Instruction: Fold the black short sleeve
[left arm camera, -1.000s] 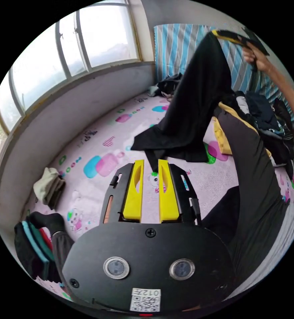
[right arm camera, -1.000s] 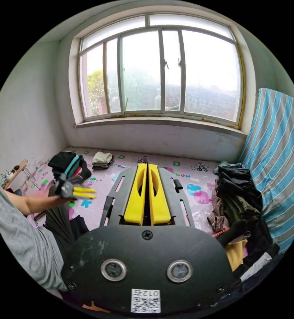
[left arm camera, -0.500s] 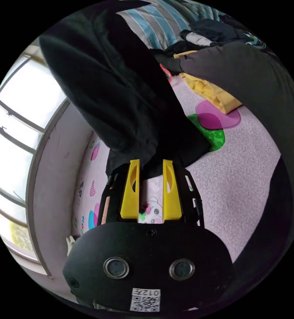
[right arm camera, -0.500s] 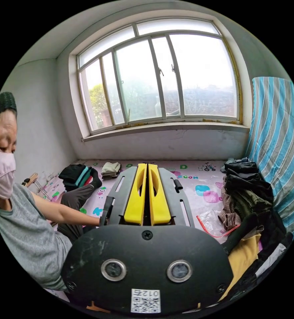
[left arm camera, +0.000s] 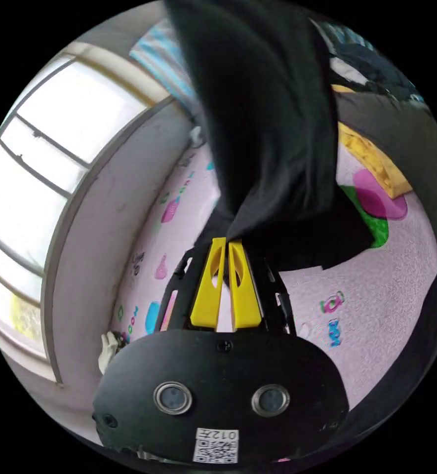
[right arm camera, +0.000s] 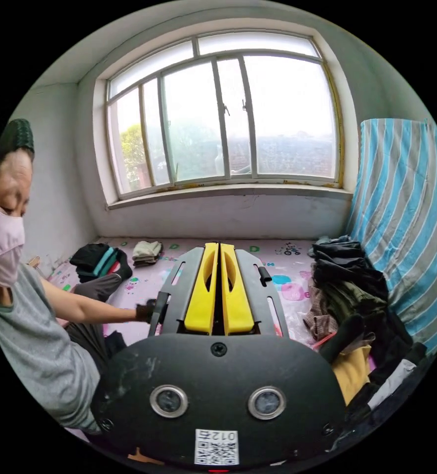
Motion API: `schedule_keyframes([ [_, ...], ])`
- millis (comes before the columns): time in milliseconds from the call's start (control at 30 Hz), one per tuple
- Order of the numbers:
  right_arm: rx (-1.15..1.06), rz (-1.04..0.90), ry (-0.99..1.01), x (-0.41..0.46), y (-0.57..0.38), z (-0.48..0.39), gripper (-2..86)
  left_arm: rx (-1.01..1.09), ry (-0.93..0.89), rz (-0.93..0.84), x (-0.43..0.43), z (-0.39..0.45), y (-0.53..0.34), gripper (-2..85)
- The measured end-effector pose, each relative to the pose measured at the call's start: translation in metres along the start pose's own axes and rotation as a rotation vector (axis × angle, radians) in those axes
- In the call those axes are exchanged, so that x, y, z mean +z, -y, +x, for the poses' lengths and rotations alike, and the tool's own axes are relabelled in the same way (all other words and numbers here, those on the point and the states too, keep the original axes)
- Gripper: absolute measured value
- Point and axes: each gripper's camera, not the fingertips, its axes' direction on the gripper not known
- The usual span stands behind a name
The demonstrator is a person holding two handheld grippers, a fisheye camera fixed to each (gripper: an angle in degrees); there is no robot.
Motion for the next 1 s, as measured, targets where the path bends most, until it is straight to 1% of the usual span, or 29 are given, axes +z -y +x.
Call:
schedule_keyframes([
  [67, -0.026, -0.011, -0.063, 0.000, -0.002, 0.001, -0.8, -0.124, 0.032, -0.001, -0.033, -0.075, -0.018, -0.1],
  [100, -0.025, -0.011, -0.089, -0.001, -0.002, 0.002, -0.8, -0.162, 0.045, 0.006, -0.045, -0.095, -0.024, -0.1],
  [167, -0.023, 0.010, -0.106, -0.006, -0.001, 0.003, -0.8, -0.336, 0.039, 0.046, -0.100, -0.182, -0.046, -0.2],
  [200, -0.016, 0.034, -0.111, -0.012, 0.001, 0.003, -0.8, -0.382, 0.043, 0.067, -0.116, -0.202, -0.052, -0.2],
  [233, -0.013, 0.047, -0.105, -0.015, 0.002, 0.003, -0.8, -0.456, 0.065, 0.113, -0.152, -0.239, -0.063, -0.2],
  [267, -0.014, 0.079, -0.100, -0.023, 0.004, 0.000, -0.8, -0.503, 0.103, 0.157, -0.190, -0.268, -0.072, -0.2],
  [300, -0.028, 0.110, -0.101, -0.032, 0.007, -0.005, -0.8, -0.519, 0.121, 0.180, -0.210, -0.281, -0.076, -0.3],
  [367, -0.062, 0.164, -0.095, -0.047, 0.011, -0.018, -0.8, -0.540, 0.162, 0.267, -0.288, -0.317, -0.087, -0.3],
  [400, -0.087, 0.195, -0.096, -0.056, 0.013, -0.026, -0.8, -0.536, 0.174, 0.277, -0.306, -0.324, -0.088, -0.3],
  [467, -0.114, 0.242, -0.093, -0.070, 0.013, -0.037, -0.8, -0.511, 0.225, 0.302, -0.370, -0.338, -0.093, -0.3],
  [567, -0.133, 0.297, -0.068, -0.088, 0.009, -0.047, -0.8, -0.499, 0.288, 0.341, -0.433, -0.346, -0.100, -0.3],
  [667, -0.147, 0.349, -0.042, -0.102, 0.002, -0.052, -0.8, -0.498, 0.332, 0.368, -0.480, -0.350, -0.107, -0.3],
  [867, -0.169, 0.428, -0.022, -0.109, -0.008, -0.047, -0.9, -0.440, 0.460, 0.330, -0.525, -0.352, -0.106, -0.3],
  [1000, -0.162, 0.418, -0.012, -0.081, -0.006, -0.025, -0.9, -0.397, 0.482, 0.254, -0.514, -0.368, -0.098, -0.3],
])
